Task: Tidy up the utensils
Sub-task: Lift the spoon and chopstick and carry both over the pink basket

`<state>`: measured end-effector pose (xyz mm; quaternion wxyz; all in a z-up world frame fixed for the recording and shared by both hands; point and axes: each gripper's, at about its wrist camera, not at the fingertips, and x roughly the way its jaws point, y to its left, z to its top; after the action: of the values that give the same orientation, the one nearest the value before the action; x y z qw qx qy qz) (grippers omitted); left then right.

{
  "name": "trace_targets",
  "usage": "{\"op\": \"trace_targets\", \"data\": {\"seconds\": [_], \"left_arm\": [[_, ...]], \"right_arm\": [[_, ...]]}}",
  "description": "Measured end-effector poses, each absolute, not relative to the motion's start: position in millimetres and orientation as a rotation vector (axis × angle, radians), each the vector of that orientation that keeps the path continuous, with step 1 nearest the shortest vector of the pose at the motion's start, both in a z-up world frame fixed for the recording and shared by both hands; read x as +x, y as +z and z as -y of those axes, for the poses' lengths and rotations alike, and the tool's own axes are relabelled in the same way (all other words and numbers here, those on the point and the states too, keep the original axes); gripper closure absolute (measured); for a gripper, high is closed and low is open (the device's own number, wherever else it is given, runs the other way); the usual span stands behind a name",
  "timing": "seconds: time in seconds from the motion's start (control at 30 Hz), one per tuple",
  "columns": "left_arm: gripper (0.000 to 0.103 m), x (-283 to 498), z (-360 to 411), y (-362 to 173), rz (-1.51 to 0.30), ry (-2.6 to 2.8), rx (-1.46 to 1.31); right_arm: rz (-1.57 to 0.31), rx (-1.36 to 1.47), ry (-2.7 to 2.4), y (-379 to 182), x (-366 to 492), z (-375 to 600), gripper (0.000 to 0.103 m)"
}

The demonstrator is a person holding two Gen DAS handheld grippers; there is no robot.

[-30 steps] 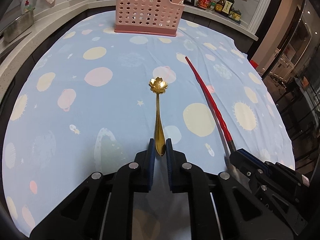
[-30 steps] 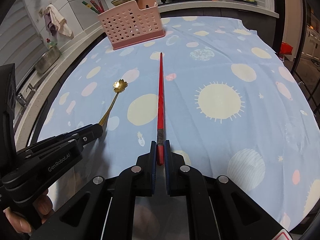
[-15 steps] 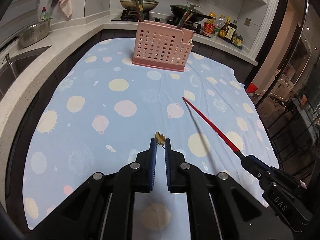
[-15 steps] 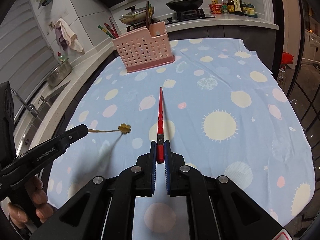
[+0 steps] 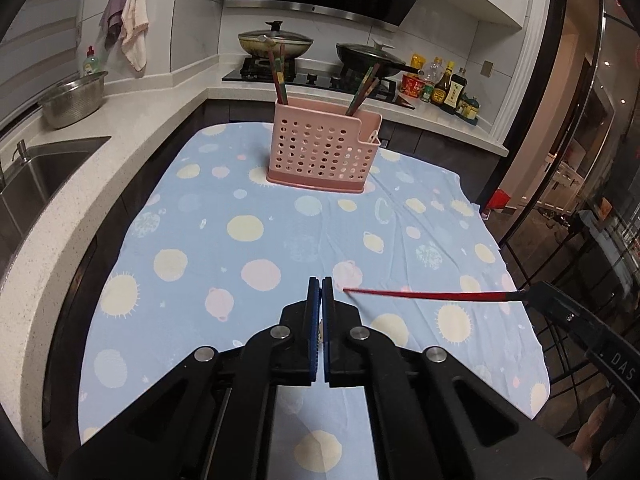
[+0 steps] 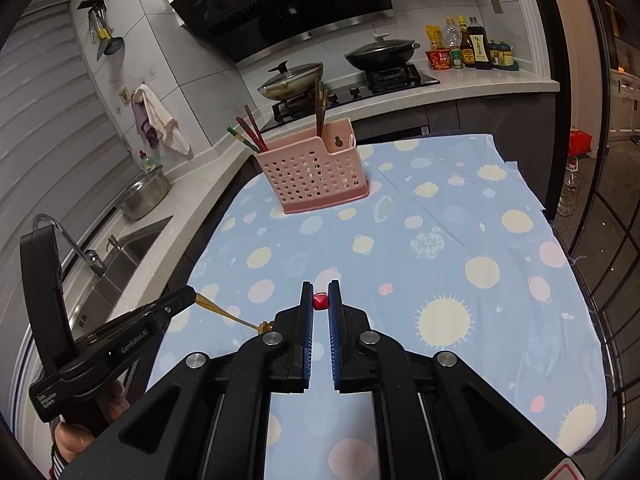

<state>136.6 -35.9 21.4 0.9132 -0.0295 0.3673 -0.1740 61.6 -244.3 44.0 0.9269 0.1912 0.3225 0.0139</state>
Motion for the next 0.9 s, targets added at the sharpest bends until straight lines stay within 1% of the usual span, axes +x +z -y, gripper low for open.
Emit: {"op": "trace_targets", "data": {"seconds": [0.43, 0.67, 0.9], "left_arm": [[0.102, 170, 42, 80, -0.653, -0.399, -0.063], [0.102, 213, 47, 105, -0.614, -0.398, -0.047], [0.102, 266, 53, 141, -0.547, -0.38, -0.03]], "right_arm": [[-0.524, 0.366, 0.022, 100, 102, 264, 0.096], [-0.413, 0.354, 0.023, 140, 146, 276, 0.096], [-0.311, 0.312, 0.013, 181, 209, 277, 0.096]]}}
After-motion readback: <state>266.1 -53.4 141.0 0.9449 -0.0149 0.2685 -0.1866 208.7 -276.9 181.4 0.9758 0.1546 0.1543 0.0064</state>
